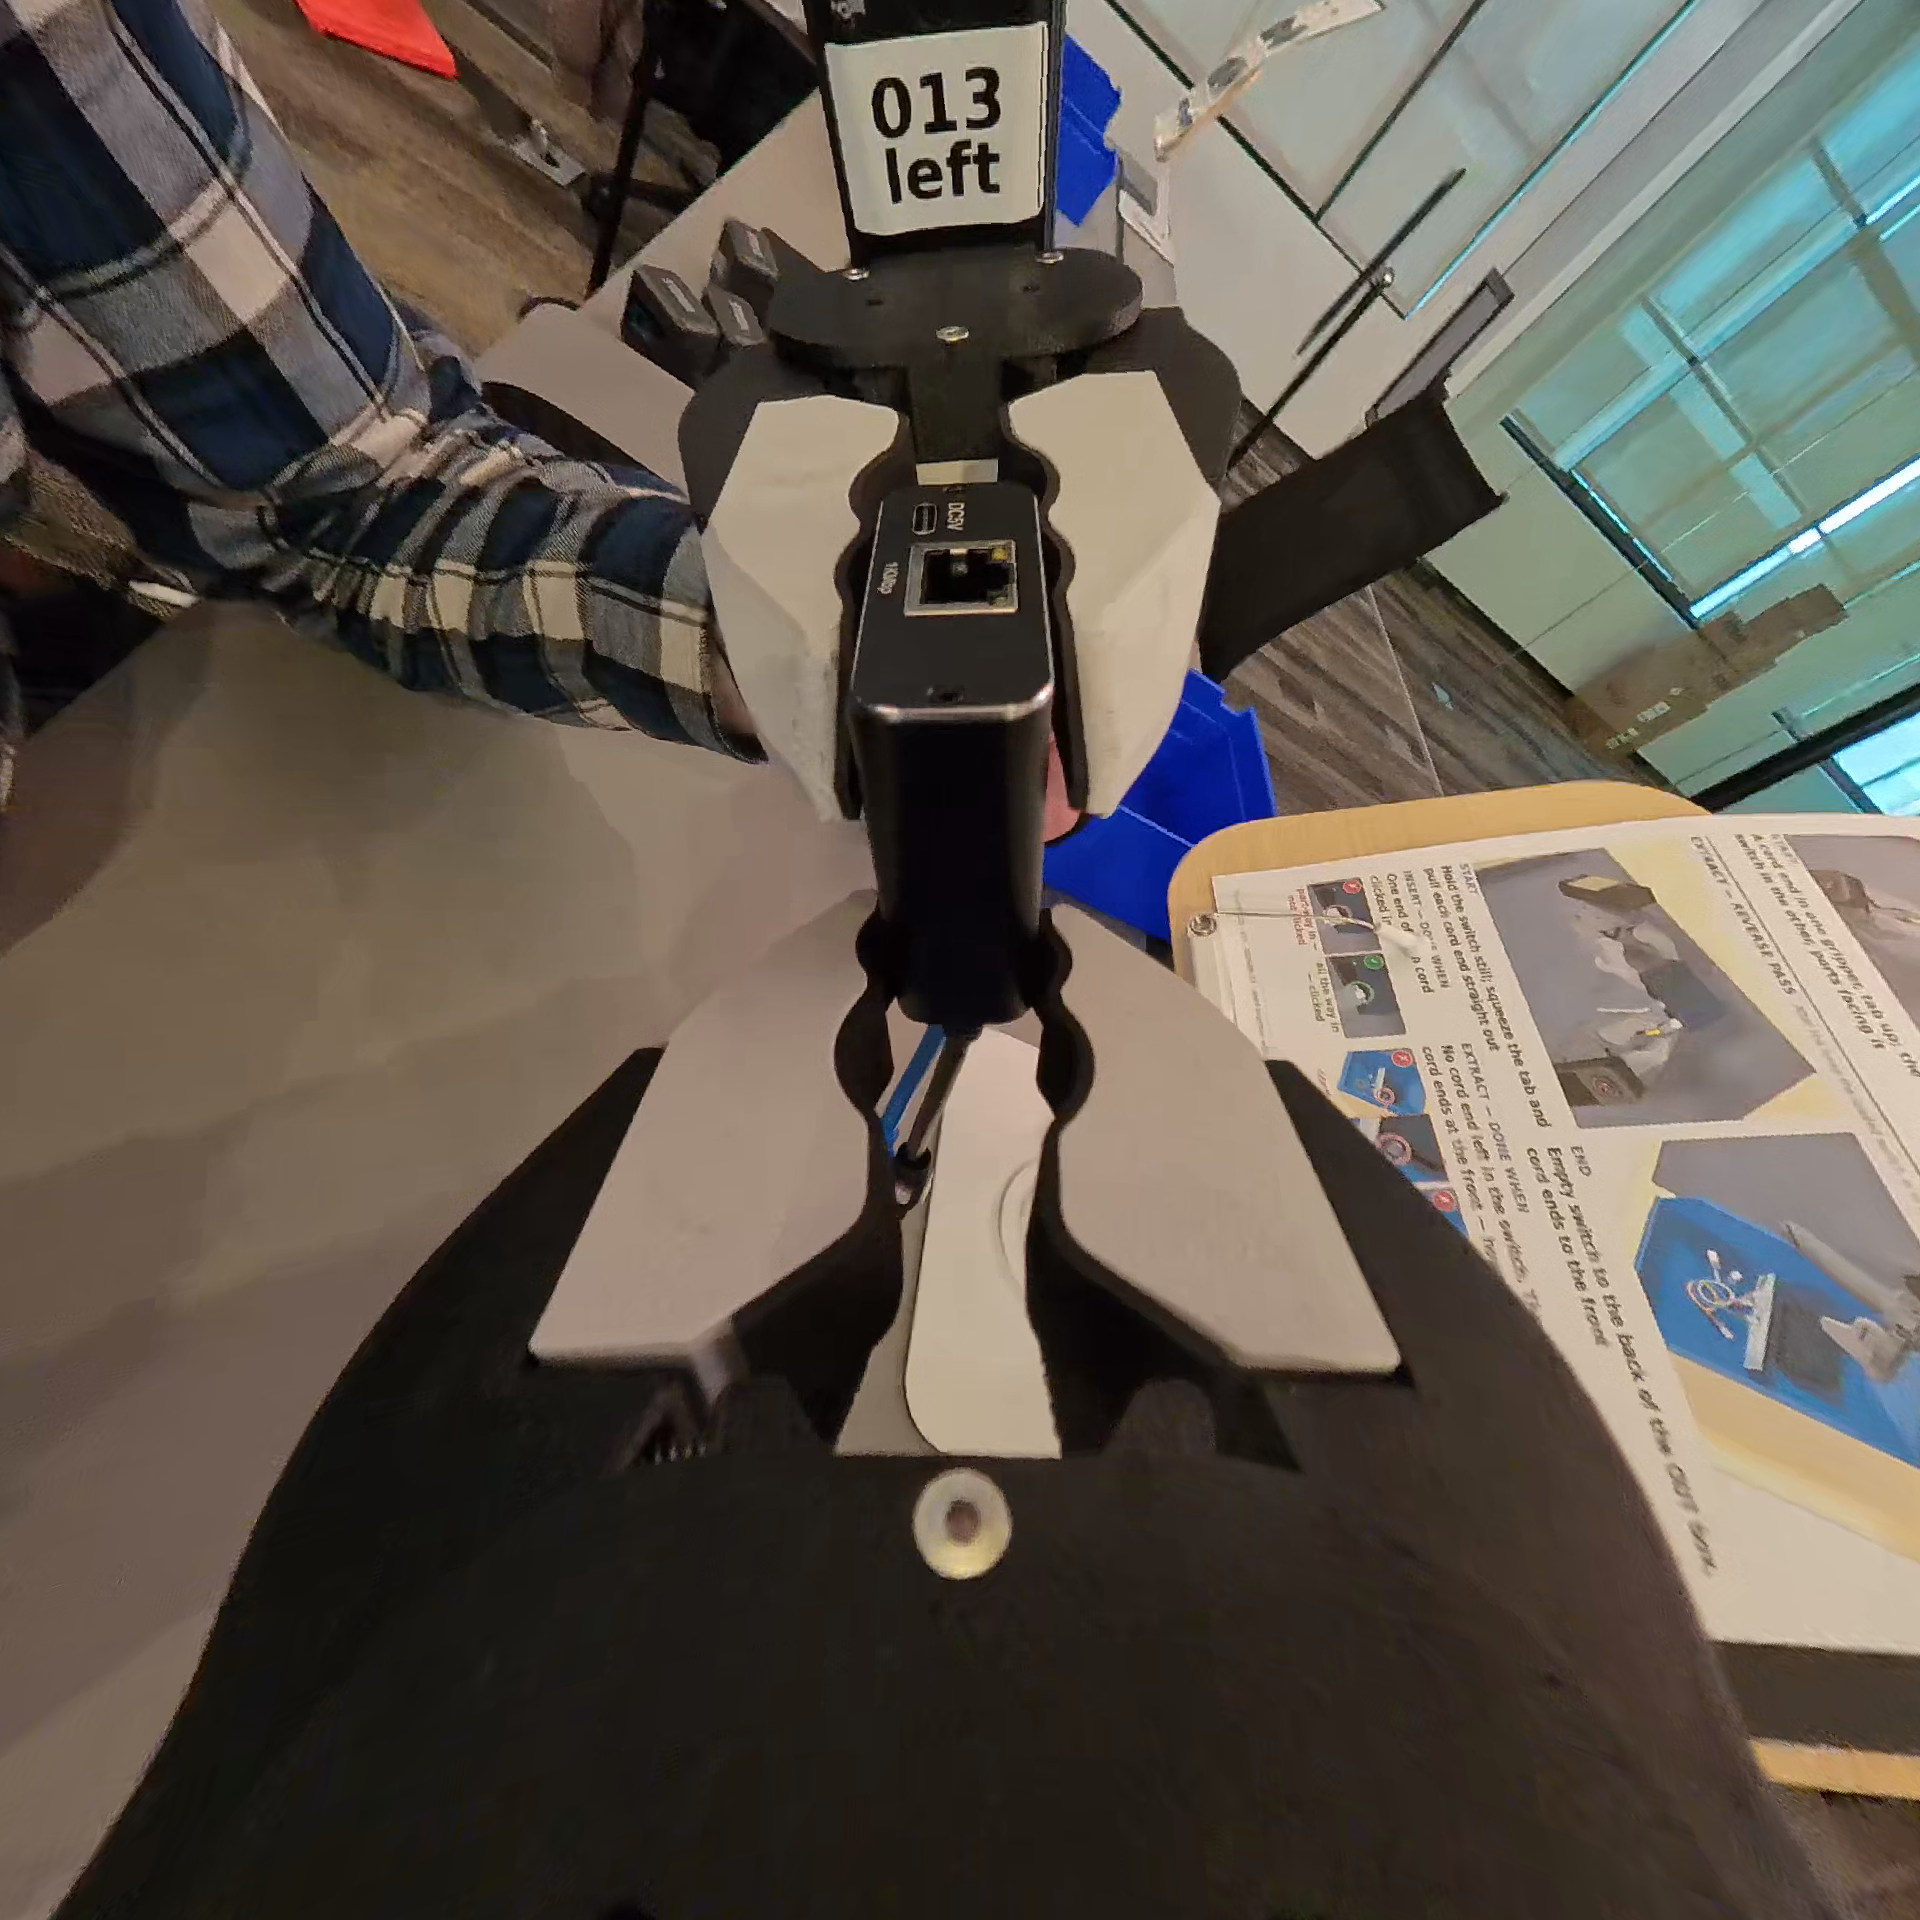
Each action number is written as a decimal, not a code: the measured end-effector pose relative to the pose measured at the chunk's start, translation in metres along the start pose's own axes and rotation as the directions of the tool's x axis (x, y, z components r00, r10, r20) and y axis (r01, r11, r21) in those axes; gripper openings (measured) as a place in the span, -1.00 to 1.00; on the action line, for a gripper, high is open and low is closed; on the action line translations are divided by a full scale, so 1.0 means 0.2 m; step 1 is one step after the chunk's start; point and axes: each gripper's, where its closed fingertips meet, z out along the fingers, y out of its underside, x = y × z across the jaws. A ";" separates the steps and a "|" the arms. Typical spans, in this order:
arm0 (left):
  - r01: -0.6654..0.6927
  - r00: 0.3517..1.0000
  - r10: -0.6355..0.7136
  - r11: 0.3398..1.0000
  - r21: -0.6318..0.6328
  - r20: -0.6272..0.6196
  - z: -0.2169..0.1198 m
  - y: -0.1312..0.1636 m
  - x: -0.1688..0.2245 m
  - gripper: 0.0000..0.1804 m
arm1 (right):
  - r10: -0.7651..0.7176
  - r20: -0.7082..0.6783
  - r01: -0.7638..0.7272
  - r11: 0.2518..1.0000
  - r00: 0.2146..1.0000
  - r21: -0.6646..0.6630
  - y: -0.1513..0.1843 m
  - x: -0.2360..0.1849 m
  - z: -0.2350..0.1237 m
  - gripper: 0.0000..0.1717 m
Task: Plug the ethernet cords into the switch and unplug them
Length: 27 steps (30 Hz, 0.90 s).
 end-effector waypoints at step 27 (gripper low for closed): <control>-0.104 0.979 0.157 0.933 -0.345 0.131 -0.01 0.23 -0.13 -0.73 | -0.289 -0.135 0.117 0.709 0.948 -0.696 0.18 0.21 -0.21 -0.56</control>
